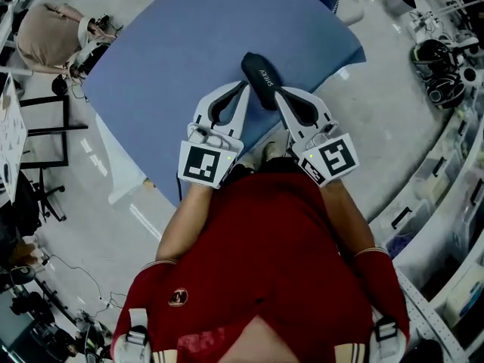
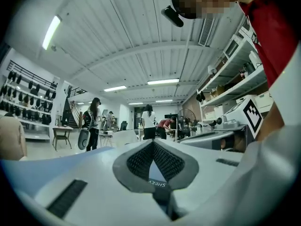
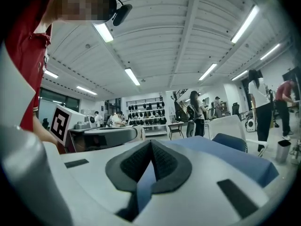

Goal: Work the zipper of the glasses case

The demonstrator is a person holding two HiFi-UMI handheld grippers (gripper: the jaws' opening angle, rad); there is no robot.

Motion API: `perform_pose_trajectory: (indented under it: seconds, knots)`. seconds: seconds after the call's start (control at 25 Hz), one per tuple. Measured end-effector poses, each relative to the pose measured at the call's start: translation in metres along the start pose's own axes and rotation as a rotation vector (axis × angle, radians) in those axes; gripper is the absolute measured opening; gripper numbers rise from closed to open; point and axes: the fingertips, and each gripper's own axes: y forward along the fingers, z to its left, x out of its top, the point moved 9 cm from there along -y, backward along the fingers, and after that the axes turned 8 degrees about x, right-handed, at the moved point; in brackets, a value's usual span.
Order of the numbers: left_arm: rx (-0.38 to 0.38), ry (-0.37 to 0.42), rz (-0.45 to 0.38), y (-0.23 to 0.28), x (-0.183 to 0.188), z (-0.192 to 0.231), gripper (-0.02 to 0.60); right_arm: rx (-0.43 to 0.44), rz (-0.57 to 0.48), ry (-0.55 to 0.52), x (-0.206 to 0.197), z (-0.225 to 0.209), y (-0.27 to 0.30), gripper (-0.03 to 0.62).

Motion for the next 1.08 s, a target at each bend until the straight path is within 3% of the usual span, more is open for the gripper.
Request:
perform_pose_trajectory:
  seconds: [0.48,1.08]
  knots:
    - [0.062,0.019,-0.007,-0.003,0.008,-0.015,0.008,0.033,-0.034,0.009,0.004,-0.009,-0.017,-0.003]
    - [0.069,0.02,0.009,0.002,0.004,-0.02,0.008,0.032,-0.021,0.022,-0.004,-0.02,-0.022,-0.003]
